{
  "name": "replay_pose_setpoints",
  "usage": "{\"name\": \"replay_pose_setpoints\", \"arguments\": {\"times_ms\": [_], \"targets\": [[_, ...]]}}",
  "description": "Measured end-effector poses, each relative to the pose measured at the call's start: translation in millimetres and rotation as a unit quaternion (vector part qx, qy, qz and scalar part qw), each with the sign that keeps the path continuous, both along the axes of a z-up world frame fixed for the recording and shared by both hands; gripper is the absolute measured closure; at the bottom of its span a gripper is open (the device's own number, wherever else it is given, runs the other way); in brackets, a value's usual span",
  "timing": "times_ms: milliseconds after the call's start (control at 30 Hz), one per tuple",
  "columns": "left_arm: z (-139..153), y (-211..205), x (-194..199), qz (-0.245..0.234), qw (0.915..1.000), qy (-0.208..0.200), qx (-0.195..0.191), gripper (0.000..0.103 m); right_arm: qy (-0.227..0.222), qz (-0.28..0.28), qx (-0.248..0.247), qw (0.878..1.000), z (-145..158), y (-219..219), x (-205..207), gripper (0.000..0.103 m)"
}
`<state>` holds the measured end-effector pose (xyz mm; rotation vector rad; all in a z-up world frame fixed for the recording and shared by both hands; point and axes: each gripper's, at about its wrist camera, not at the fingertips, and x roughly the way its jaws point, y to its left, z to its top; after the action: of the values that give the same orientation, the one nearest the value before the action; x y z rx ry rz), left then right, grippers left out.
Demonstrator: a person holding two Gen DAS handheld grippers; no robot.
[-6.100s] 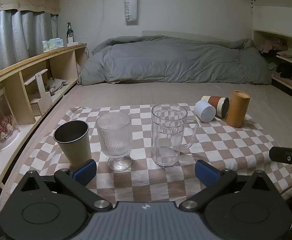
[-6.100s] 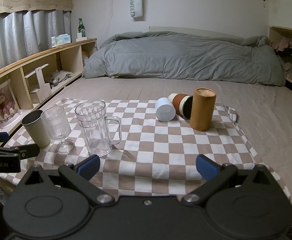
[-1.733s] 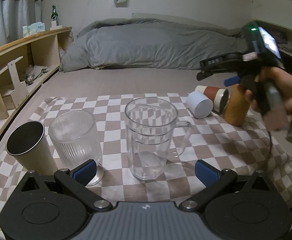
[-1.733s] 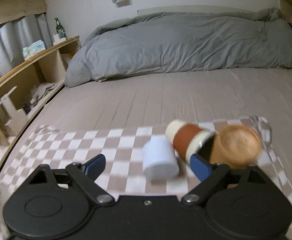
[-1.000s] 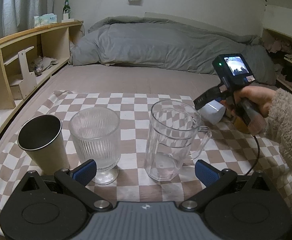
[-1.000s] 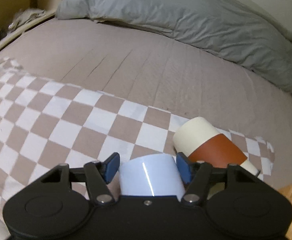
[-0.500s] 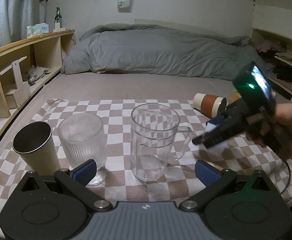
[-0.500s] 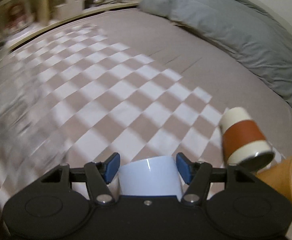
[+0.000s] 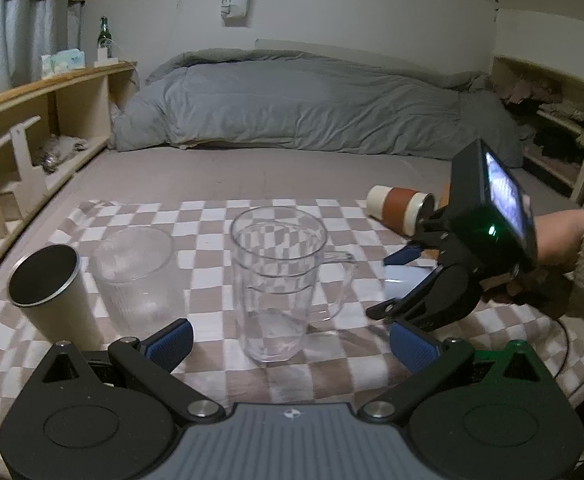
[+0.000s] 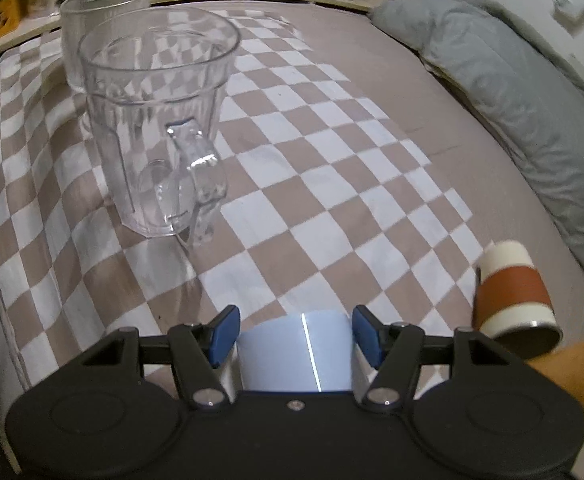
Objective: Flip cup upright
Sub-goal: 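Lift the white cup with the right tool and carry it toward the left tool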
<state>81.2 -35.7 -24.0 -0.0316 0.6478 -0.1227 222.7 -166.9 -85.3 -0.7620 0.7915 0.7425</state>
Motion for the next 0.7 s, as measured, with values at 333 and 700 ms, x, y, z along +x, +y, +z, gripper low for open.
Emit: {"name": "replay_pose_setpoints", "arguments": {"times_ms": [333,700], "targets": [[-3,-14,12,-0.042,0.9978,-0.009,-0.051,0.001,-0.064,0.049,0.024,0.996,6,-15,-30,0.018],[-15,-49,54,-0.1,0.9907,0.006,-0.092,0.019,-0.093,-0.049,0.119,0.987,19,-71,-67,0.023]]}}
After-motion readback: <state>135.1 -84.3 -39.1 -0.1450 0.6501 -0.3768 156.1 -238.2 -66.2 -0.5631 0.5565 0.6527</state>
